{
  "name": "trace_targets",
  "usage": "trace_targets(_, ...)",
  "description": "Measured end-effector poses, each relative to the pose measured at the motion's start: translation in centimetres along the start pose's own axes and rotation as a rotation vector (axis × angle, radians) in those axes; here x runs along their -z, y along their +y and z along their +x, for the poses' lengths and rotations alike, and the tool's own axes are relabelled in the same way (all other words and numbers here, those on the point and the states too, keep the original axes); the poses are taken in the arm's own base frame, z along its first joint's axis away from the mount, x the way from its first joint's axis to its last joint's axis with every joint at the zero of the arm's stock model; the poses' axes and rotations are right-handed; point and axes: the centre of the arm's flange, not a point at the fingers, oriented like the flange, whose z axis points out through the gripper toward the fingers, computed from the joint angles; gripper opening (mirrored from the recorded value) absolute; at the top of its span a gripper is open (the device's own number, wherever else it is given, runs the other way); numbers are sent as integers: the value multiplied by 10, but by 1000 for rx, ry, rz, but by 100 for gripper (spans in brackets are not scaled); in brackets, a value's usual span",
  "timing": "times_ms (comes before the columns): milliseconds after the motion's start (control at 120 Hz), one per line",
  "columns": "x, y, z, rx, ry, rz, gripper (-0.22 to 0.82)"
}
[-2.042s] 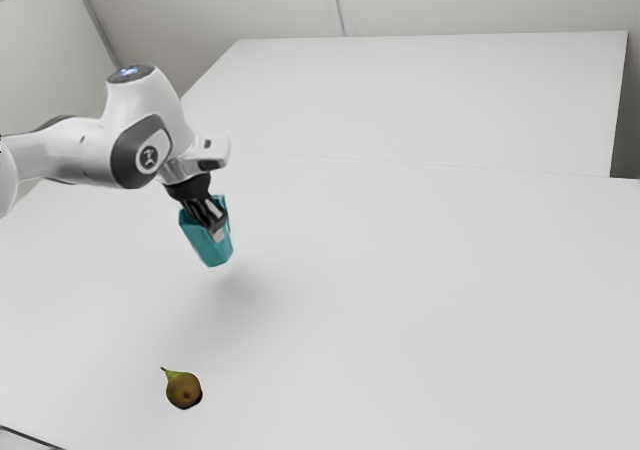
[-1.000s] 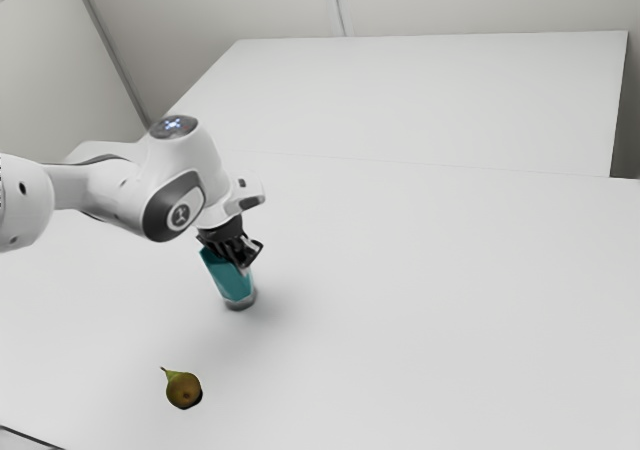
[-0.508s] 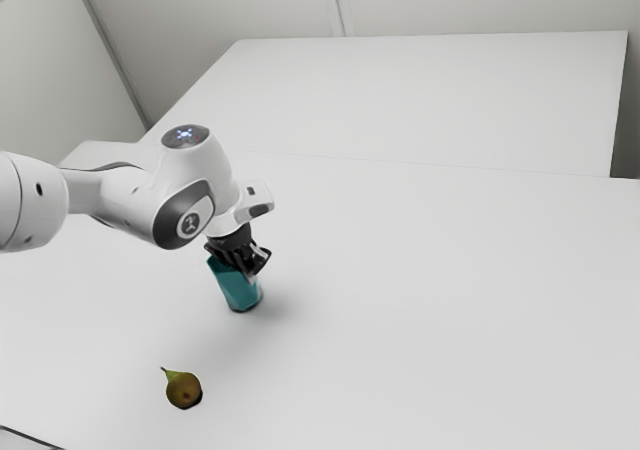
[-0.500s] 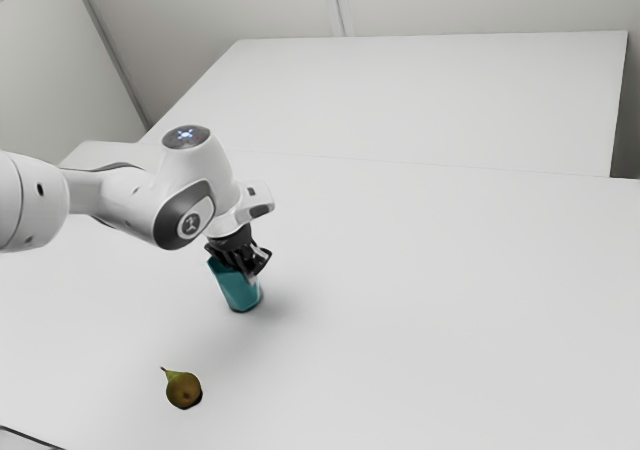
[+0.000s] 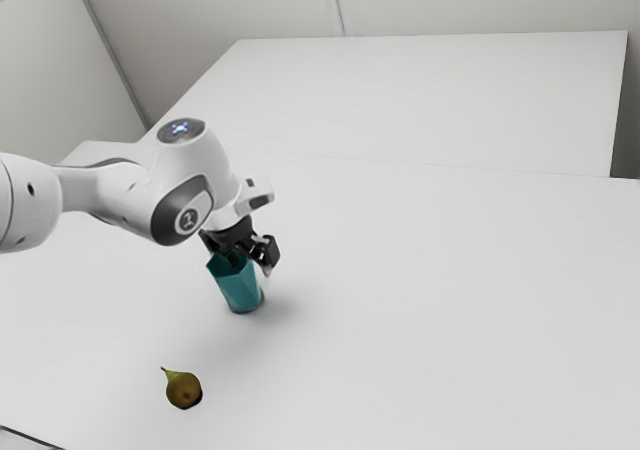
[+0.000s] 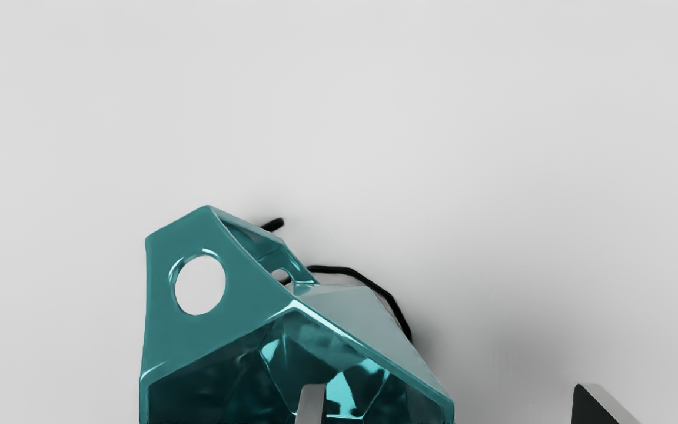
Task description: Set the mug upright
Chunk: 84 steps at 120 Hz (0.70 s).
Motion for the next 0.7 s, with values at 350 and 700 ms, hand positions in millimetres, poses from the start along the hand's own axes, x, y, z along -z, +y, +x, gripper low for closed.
trace_targets(350,42,3,1,-3,70,-5,55)
trace_targets(700,119,0,35,56,6,-46,58)
